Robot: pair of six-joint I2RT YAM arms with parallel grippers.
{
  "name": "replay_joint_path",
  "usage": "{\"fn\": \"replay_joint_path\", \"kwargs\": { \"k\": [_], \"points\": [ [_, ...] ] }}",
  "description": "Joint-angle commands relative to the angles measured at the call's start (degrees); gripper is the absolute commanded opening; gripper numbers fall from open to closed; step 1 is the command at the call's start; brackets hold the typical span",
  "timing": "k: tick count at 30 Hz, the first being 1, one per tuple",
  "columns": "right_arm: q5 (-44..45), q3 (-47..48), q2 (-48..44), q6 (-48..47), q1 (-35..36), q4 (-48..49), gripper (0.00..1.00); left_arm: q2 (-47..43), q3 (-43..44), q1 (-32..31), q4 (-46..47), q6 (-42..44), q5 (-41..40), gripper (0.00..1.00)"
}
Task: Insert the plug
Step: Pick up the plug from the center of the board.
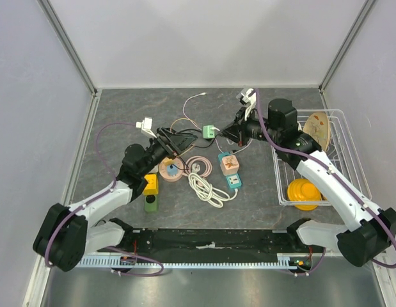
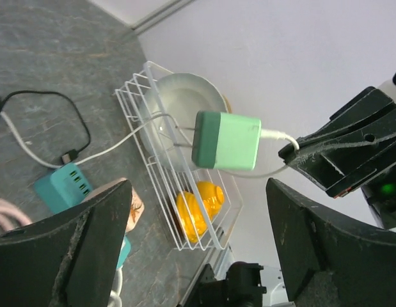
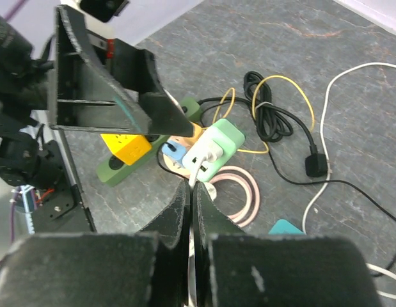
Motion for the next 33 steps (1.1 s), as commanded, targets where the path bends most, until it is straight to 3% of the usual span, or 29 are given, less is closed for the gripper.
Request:
{"fn": "replay_joint_path", "kwargs": {
  "k": [1,6,22,33],
  "points": [
    [-4.4,-0.3,-2.0,2.8,0.0,5.0,0.00,5.2,4.1,0.3,15.7,-4.5,5.3,0.92],
    [-6.1,-1.6,-2.7,6.2,0.1,8.1,0.00,12.4,8.5,0.2,18.4,-7.0,9.8,0.93],
    [-5.5,-4.5,-2.0,8.5,0.0,12.6,0.00,20.3,9.8,0.3,31.8,-13.9,13.4,0.93],
    [-5.1,-7.5,-1.2,7.2,-2.7,11.9,0.00,15.8,4.8,2.1,33.4,-17.0,12.5,0.71]
  ]
}}
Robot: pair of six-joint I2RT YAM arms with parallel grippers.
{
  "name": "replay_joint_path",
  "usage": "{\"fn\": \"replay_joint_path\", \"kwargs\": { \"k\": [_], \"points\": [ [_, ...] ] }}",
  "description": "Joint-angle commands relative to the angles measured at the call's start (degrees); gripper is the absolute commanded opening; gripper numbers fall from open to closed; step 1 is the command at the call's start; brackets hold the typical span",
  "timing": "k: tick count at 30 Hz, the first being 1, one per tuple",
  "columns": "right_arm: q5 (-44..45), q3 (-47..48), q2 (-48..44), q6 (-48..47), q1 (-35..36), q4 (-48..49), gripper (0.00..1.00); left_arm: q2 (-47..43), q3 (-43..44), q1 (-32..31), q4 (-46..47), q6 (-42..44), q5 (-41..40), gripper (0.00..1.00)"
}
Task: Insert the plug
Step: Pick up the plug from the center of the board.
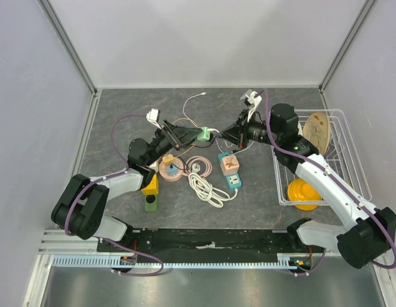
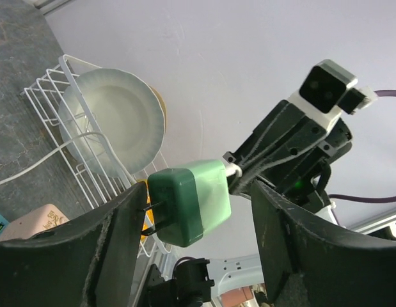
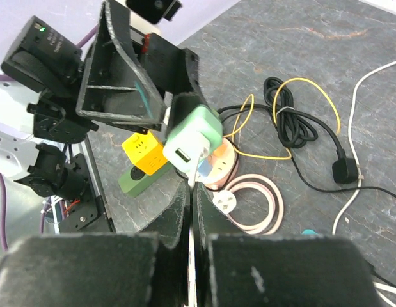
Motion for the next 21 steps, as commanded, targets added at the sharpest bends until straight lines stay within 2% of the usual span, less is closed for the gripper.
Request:
{"fn": "replay_joint_path", "kwargs": {
  "k": [1,3,6,9,10,11,13,14,16,17,20,21],
  "points": [
    [-0.3,-1.1,0.3,-1.1,-1.3,1.5,0.00,-3.0,-1.1,0.9,6.8,-3.6,0.8,0.68],
    [-1.4,-1.1,1.0,-1.1,-1.6,1.4,0.00,-3.0,-0.9,0.9,7.2,-3.8,1.1,0.66],
    [-1.9,-1.0,1.6,-1.4,-1.6,1.0,0.00,-2.7,-0.6,0.9,7.5,-4.0,1.5,0.57],
    [-2.1,-0.9,1.9,-1.4,-1.5,0.7,0.00,-2.3,-0.5,0.9,7.9,-4.1,1.9,0.37],
    [-2.0,-1.0,2.0,-1.4,-1.5,0.7,0.00,-2.1,-0.5,0.9,8.1,-4.1,2.2,0.23],
    [-1.9,-1.0,2.1,-1.3,-1.6,0.7,0.01,-2.0,-0.4,0.8,8.2,-4.1,2.2,0.15],
    [-1.5,-0.8,2.1,-1.1,-1.6,0.3,0.12,-1.9,-0.4,0.9,8.5,-4.1,2.2,0.02],
    [-0.3,-0.8,2.0,-0.3,-1.5,0.2,0.27,-1.9,-0.5,0.9,8.6,-4.1,2.2,0.02],
    [1.0,-0.3,1.7,0.7,-1.6,0.0,0.42,-2.0,-0.3,1.0,8.5,-4.2,1.9,0.02],
    [3.1,0.0,1.4,2.3,-1.6,-0.2,0.54,-2.0,-0.3,0.9,8.5,-4.5,1.8,0.02],
    [5.6,0.8,0.2,6.0,-1.5,-0.4,0.65,-2.3,-0.7,1.0,8.6,-5.1,0.5,0.02],
    [5.8,0.8,0.0,10.0,-1.6,0.6,0.66,-2.3,-0.8,1.0,8.6,-5.1,0.1,0.02]
  ]
}}
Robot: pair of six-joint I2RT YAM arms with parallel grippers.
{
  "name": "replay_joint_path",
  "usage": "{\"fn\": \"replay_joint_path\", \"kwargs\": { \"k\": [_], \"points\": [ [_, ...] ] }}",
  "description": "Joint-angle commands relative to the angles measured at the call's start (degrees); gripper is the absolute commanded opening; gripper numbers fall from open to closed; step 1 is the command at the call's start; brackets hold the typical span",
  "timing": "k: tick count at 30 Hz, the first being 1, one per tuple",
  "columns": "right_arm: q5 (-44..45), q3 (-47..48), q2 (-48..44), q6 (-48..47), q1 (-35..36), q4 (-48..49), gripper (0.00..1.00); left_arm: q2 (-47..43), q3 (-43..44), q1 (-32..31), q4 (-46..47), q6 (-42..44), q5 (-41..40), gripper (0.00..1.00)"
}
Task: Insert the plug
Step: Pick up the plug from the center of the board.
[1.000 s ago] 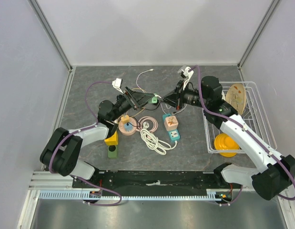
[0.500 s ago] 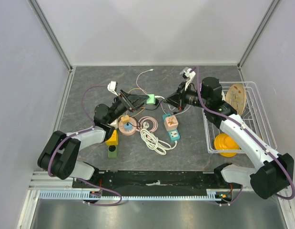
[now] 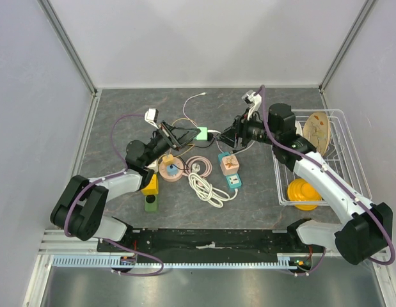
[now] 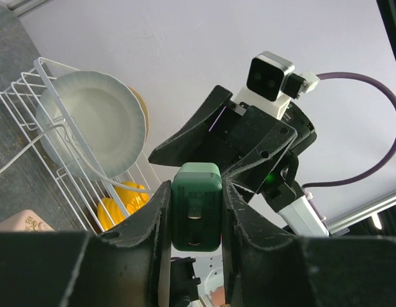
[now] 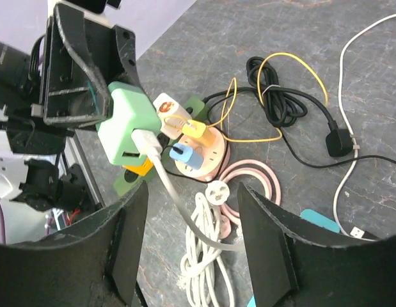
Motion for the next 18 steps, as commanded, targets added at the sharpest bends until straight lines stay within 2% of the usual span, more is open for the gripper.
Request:
{"fn": "replay_joint_path", "kwargs": {
  "k": [1,5,10,13,18],
  "points": [
    [3.1,1.1,-2.5,9.0,0.0,2.7,0.66,-1.4,0.3,0.0,4.5,-1.9,-1.5,0.02],
    [2.3,-2.1,-4.8,18.6,0.6,8.6,0.66,-1.2,0.4,0.0,4.4,-1.9,-2.4,0.02],
    [7.9,-7.3,-8.4,27.3,4.0,16.5,0.66,-1.1,0.2,-0.1,3.7,-1.9,-4.1,0.02],
    [14.1,-9.5,-11.1,27.7,6.5,18.8,0.66,-1.2,0.3,-0.1,2.8,-1.6,-5.1,0.02],
    [12.9,-9.9,-10.2,30.4,8.6,24.2,0.64,-1.6,0.9,-0.1,1.5,-0.6,-5.4,0.02]
  ]
}}
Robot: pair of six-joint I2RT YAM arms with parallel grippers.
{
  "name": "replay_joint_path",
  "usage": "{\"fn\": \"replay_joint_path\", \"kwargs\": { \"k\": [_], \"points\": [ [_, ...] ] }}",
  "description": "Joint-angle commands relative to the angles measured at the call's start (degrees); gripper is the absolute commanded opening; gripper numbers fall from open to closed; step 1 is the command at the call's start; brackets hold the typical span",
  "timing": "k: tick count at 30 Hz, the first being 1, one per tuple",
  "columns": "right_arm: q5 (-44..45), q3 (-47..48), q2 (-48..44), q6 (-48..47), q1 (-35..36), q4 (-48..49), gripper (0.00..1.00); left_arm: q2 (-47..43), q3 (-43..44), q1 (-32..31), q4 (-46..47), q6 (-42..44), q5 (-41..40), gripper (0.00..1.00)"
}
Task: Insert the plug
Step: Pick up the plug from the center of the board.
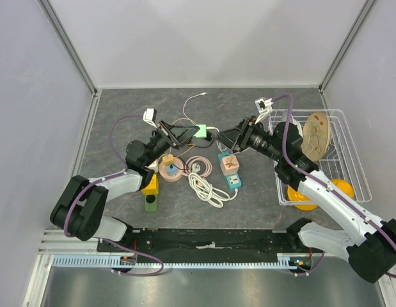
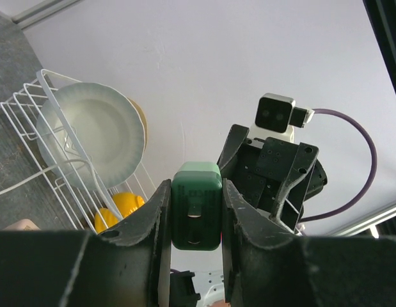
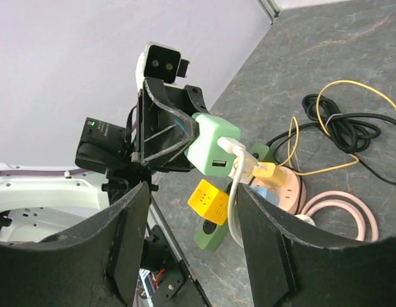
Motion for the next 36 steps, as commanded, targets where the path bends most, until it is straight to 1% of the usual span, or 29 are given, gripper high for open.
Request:
{"fn": "replay_joint_path", "kwargs": {
  "k": [1,2,4,5,6,9,12,13,15,16,17,18,20,23,31,34,36],
  "points": [
    [1.6,0.3,0.0,4.2,2.6,8.5,0.63,-1.9,0.9,0.1,0.7,0.4,-2.6,0.02],
    [4.8,0.8,-0.1,3.6,4.0,6.2,0.63,-2.5,0.9,0.1,-0.2,1.2,-2.7,0.02],
    [10.9,2.2,-2.1,-1.4,5.3,2.5,0.63,-3.4,0.8,0.1,-1.3,2.0,-3.0,0.02],
    [14.7,2.7,-2.8,-2.9,6.2,-2.1,0.65,-4.3,0.9,0.1,-2.9,3.0,-3.1,0.02],
    [22.9,2.8,-3.9,-4.2,6.4,-3.7,0.67,-5.1,0.8,0.1,-3.7,3.7,-3.1,0.02],
    [29.0,1.9,-7.2,-6.7,6.4,-4.0,0.70,-7.5,0.3,0.1,-7.8,6.2,-3.5,0.02],
    [25.2,1.7,-7.4,-6.9,6.4,-1.3,0.72,-9.5,0.4,0.1,-12.0,8.4,-4.5,0.02],
    [18.7,2.0,-5.8,-6.2,6.4,-0.3,0.71,-9.9,0.6,0.1,-12.7,9.0,-4.8,0.02],
    [12.1,2.3,-3.2,-3.4,6.8,3.7,0.69,-10.3,1.1,0.1,-14.0,9.5,-4.9,0.02],
    [7.8,2.3,-0.4,-1.9,7.2,5.5,0.68,-10.4,1.2,0.1,-14.3,9.5,-4.8,0.02],
    [6.5,2.2,0.7,1.3,8.3,8.7,0.68,-10.4,1.3,0.1,-14.3,9.4,-4.8,0.02],
    [6.0,1.8,1.8,2.7,8.9,9.9,0.68,-10.3,1.5,0.0,-14.4,9.4,-4.5,0.02],
    [6.0,1.4,4.4,6.4,10.0,12.8,0.68,-10.6,1.6,0.1,-14.3,8.9,-4.4,0.02],
    [7.9,0.8,6.5,10.4,10.7,13.8,0.67,-11.4,1.4,0.1,-14.3,8.5,-4.8,0.02],
    [14.7,-1.2,5.8,13.1,10.8,9.2,0.66,-14.2,-0.7,0.1,-14.8,6.1,-8.0,0.02],
    [16.5,-2.9,5.6,14.3,11.0,12.0,0.67,-14.5,-1.0,-0.1,-14.6,4.7,-8.3,0.02],
    [17.0,-4.1,5.8,14.8,11.3,16.0,0.66,-14.5,-0.6,-0.4,-14.6,4.3,-8.0,0.02]
  ]
}}
